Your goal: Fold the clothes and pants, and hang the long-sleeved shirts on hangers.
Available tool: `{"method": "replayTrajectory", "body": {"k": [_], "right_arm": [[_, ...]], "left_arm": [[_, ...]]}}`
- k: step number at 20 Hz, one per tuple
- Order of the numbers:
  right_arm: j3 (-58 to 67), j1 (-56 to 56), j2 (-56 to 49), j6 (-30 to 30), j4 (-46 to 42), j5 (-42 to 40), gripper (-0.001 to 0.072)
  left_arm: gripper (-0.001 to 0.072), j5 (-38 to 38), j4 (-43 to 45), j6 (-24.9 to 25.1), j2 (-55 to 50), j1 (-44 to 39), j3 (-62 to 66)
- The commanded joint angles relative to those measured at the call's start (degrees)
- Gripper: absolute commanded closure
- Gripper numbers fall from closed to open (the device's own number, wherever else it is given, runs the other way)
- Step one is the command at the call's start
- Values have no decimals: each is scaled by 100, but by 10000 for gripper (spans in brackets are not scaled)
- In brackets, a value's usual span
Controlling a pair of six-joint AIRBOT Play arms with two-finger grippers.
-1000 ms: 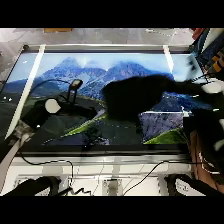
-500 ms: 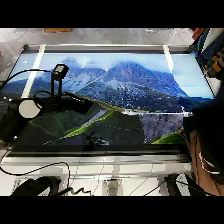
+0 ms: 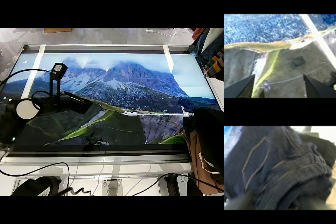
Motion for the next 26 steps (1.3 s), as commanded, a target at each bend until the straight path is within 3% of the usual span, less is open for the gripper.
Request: {"method": "replayTrajectory", "body": {"k": [1,3,4,5,6,9,12,16,19,21,26], "right_arm": [[7,-127,11,33,50,92,37],[7,-125,11,31,313,92,38],[7,-111,11,0,527,74,90],[7,-28,11,-111,802,15,397],[7,157,11,-361,1200,-85,654],[7,1255,11,-1174,2216,-313,668],[0,3097,11,-1276,2159,-199,668],[-190,5698,9,-1259,999,7,669],[-533,7079,4,-468,-763,68,669],[-737,7418,-37,70,-1412,103,669],[-785,7425,-118,144,-815,48,667]], "left_arm": [[16,2,0,0,4,7,7],[16,2,0,0,4,7,7],[15,2,0,0,4,7,7],[16,2,0,0,4,7,7],[16,2,2,0,4,7,7],[16,2,2,0,4,7,7],[16,2,0,0,4,7,7],[16,2,0,0,4,7,7],[15,2,0,0,4,7,7],[15,2,0,0,2,7,7],[16,2,0,0,2,7,7]]}}
